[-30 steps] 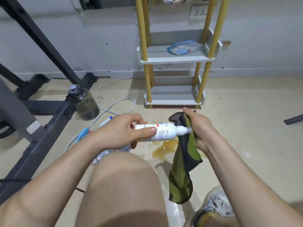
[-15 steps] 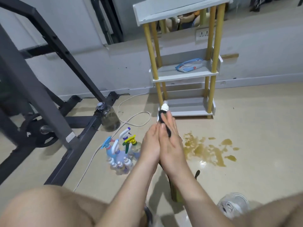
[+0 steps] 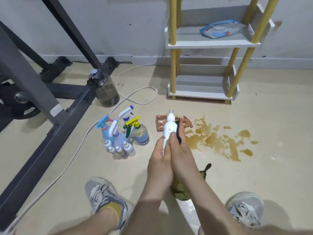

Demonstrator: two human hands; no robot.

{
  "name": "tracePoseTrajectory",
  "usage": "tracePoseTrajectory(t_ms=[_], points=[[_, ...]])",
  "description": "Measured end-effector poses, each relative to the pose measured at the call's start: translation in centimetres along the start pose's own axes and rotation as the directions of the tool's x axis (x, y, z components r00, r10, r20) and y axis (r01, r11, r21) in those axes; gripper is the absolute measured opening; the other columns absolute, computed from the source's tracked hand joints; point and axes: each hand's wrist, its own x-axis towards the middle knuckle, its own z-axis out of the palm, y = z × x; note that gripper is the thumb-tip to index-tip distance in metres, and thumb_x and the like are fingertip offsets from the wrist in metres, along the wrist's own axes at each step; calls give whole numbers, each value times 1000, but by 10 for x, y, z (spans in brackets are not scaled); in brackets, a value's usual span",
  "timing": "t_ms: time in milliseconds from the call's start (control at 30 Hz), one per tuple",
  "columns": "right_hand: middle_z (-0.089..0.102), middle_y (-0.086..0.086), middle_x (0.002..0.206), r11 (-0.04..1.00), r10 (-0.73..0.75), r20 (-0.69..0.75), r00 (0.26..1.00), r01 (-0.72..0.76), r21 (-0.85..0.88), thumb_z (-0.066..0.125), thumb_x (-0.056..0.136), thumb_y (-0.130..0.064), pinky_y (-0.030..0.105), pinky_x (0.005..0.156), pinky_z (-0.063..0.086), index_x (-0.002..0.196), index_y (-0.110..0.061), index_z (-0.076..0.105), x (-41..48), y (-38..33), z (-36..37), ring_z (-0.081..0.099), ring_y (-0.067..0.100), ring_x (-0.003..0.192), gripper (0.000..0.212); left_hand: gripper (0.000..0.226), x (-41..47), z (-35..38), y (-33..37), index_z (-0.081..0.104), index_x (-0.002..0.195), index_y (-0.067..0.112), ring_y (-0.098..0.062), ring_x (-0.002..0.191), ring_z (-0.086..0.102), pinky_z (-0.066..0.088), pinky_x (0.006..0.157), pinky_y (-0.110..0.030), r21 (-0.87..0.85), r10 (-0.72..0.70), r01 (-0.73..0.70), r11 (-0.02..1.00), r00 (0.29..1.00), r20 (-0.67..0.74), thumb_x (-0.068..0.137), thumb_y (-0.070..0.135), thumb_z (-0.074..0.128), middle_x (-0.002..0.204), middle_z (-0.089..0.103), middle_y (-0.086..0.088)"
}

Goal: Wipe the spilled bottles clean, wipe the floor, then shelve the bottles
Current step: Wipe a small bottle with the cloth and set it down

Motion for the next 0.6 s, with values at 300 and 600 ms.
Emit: tracePoseTrajectory(t_ms=[300, 600], points=[[64, -9, 128, 944, 304, -32, 952, -297, 142, 42, 88, -66, 45, 104, 47, 137, -47, 47, 22, 40, 28, 63, 17, 115, 53, 44, 34, -15, -31, 44, 120, 47, -19, 92, 62, 50, 83, -38, 366, -76, 77, 928, 997, -16, 83, 65, 28, 96, 67, 10], [46, -42, 119, 992, -48, -25, 999, 45, -118, 63, 90, -36, 9, 102, 30, 108, -55, 64, 29, 74, 28, 35, -12, 126, 26, 23, 51, -11, -58, 52, 81, 32, -7, 78, 60, 43, 65, -19, 142, -249, 260, 955, 964, -95, 101, 33, 40, 77, 60, 14]])
